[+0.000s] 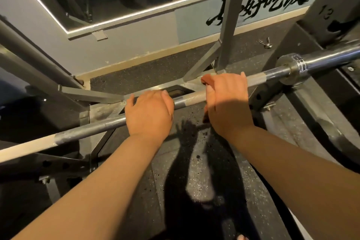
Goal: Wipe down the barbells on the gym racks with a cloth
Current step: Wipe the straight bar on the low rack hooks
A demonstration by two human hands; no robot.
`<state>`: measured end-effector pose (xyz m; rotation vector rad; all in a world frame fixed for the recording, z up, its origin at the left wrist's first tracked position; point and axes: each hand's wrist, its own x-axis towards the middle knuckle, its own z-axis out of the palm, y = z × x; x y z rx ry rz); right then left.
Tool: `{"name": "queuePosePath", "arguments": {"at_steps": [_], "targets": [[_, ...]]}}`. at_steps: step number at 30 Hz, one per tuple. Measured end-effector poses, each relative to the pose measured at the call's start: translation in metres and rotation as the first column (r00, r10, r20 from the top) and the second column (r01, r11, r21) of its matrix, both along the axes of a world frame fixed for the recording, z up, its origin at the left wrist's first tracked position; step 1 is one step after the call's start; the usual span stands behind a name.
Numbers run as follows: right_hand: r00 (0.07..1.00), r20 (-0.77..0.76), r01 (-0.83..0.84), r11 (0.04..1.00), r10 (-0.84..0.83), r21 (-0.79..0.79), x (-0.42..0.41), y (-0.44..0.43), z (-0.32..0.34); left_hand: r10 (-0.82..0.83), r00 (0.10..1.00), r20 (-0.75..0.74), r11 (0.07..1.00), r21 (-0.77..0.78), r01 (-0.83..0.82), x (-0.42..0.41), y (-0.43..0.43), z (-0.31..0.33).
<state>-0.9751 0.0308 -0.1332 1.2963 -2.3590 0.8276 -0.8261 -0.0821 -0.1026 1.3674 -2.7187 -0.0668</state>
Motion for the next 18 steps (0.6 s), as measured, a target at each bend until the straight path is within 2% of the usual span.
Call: {"name": "queuePosePath", "arguments": {"at_steps": [3, 6, 9, 11, 12, 14, 15, 16, 18], "targets": [[0.994, -0.086, -0.057, 0.998, 0.06, 0.033, -0.01, 0.008, -0.001, -0.005, 1.0, 0.002, 1.0, -0.002, 0.005, -0.009, 0.009, 0.006], [0.994, -0.047, -0.094, 0.991, 0.098, 0.092, -0.013, 0.009, 0.003, -0.089, 0.996, 0.026, 0.996, 0.002, 0.089, -0.041, 0.023, 0.008], [0.962, -0.06, -0.251, 0.951, 0.266, 0.18, -0.029, 0.017, 0.011, -0.055, 0.998, 0.033, 0.997, 0.057, 0.053, -0.063, 0.027, 0.007], [0.905, -0.16, -0.331, 0.888, 0.394, 0.318, -0.057, 0.029, 0.019, -0.041, 0.998, 0.042, 0.998, 0.051, 0.039, -0.063, 0.027, 0.004], [0.886, -0.252, -0.284, 0.885, 0.389, 0.368, -0.073, 0.035, 0.019, -0.046, 0.998, 0.049, 0.998, 0.043, 0.044, -0.062, 0.027, 0.003], [0.906, -0.389, -0.045, 0.952, 0.167, 0.304, -0.094, 0.044, 0.016, -0.053, 0.997, 0.062, 0.998, 0.038, 0.051, -0.062, 0.029, 0.003], [0.923, -0.384, 0.087, 0.966, 0.014, 0.245, -0.094, 0.044, 0.016, -0.048, 0.997, 0.066, 0.998, 0.039, 0.045, -0.063, 0.03, 0.004], [0.941, -0.326, 0.165, 0.966, -0.094, 0.197, -0.089, 0.04, 0.012, -0.039, 0.997, 0.067, 0.999, 0.038, 0.036, -0.065, 0.03, 0.004], [0.981, -0.134, 0.151, 0.983, -0.137, 0.102, -0.072, 0.03, 0.002, -0.027, 0.997, 0.068, 0.999, 0.041, 0.024, -0.066, 0.029, 0.004]]}}
